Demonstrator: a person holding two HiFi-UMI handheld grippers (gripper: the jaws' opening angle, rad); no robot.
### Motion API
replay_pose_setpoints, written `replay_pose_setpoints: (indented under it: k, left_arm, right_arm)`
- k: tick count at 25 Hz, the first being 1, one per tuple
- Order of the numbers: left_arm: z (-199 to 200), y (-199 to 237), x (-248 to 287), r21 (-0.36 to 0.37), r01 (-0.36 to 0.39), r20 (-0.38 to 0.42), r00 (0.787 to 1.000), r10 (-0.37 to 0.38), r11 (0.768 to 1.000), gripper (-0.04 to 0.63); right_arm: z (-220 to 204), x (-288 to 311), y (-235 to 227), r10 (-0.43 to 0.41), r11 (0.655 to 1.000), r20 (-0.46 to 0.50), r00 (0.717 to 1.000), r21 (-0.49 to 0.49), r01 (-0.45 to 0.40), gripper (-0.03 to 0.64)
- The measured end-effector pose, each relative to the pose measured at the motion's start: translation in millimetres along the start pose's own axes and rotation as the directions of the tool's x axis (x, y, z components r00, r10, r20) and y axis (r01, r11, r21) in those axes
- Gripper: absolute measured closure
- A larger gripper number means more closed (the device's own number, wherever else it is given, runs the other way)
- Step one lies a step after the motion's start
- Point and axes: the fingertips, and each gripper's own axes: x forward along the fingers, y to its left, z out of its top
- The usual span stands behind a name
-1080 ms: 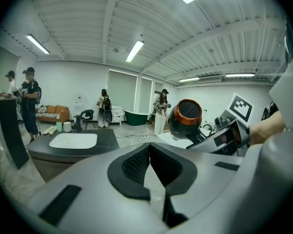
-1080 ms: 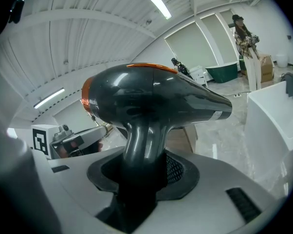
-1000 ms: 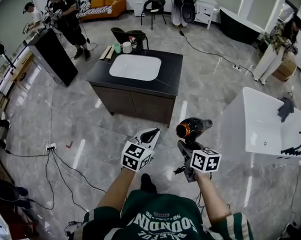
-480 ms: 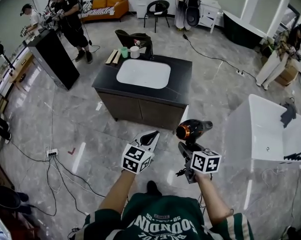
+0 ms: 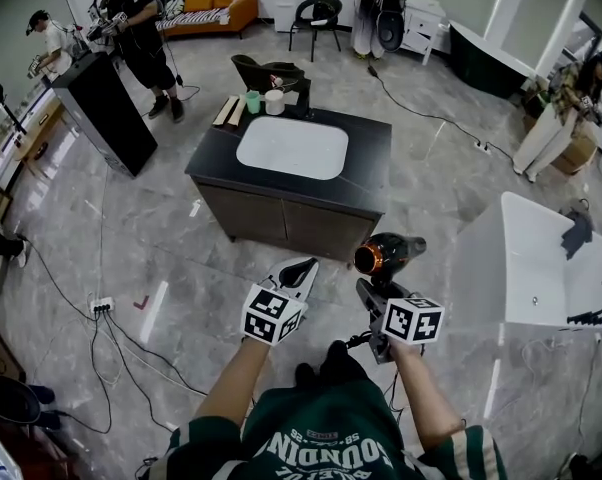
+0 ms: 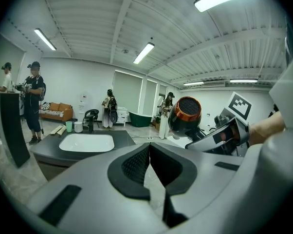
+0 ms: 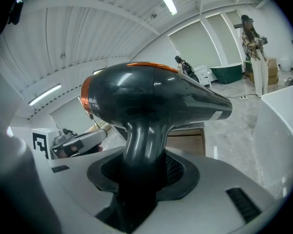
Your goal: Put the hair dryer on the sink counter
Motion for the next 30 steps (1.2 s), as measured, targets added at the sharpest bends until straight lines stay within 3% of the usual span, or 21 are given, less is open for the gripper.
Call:
replay_pose_setpoints:
  k: [16, 30]
  left_arm:
    - [24, 99, 62, 0.002, -0.011, 0.016, 1.000, 0.011, 1.000, 0.583]
    - [76, 221, 190, 0.012, 0.025, -0.048, 0.999, -0.024, 1.000, 0.583]
  right_arm:
    - [72, 99, -22, 0.000, 1.000, 0.026, 1.000, 0.008, 0.000, 0.434]
    - [181, 220, -65, 0.005, 0.998, 0.003, 1.000, 0.070, -0.005, 0.434]
